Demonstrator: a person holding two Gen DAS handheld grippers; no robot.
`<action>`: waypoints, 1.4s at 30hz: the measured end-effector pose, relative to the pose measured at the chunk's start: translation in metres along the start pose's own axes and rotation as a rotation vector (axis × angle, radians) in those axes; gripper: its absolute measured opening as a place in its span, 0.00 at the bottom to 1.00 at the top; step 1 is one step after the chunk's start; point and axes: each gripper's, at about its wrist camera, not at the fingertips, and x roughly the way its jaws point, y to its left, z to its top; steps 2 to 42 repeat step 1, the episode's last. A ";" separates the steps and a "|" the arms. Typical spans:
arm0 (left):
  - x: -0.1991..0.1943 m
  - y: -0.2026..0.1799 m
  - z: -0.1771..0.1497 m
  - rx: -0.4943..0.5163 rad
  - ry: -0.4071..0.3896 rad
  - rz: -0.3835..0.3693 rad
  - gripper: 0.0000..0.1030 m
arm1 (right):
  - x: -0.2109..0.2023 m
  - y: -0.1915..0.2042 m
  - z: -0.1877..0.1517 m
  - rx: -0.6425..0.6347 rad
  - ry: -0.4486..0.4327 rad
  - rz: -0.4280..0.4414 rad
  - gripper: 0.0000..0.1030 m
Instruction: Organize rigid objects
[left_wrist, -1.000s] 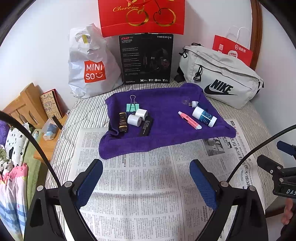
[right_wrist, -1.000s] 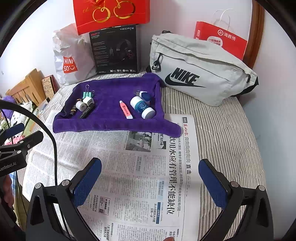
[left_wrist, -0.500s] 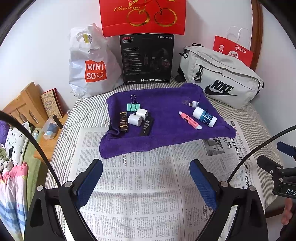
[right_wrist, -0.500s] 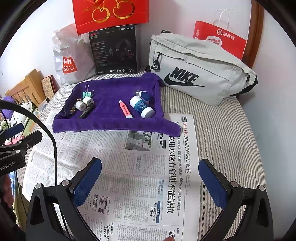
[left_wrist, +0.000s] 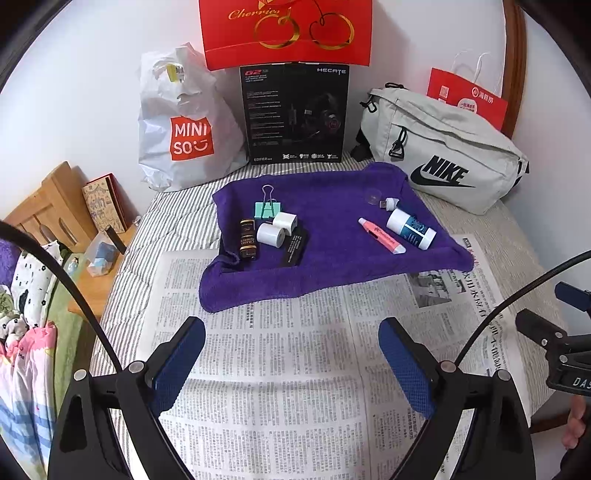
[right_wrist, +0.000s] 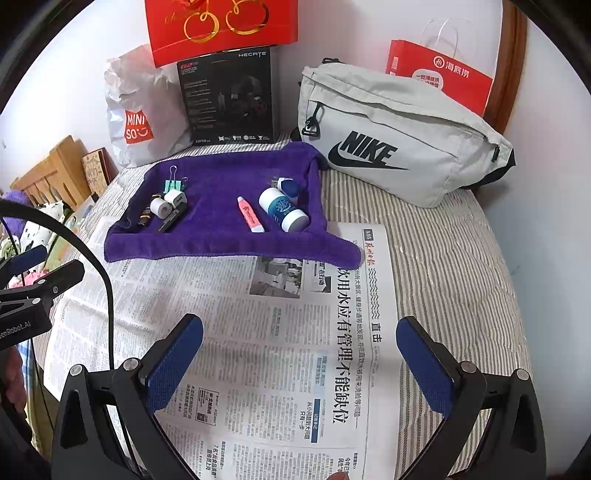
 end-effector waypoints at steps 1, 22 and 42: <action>0.001 -0.001 -0.001 0.003 -0.001 0.001 0.92 | 0.001 0.001 -0.001 0.000 0.001 0.001 1.00; 0.001 -0.001 -0.001 0.003 -0.001 0.001 0.92 | 0.001 0.001 -0.001 0.000 0.001 0.001 1.00; 0.001 -0.001 -0.001 0.003 -0.001 0.001 0.92 | 0.001 0.001 -0.001 0.000 0.001 0.001 1.00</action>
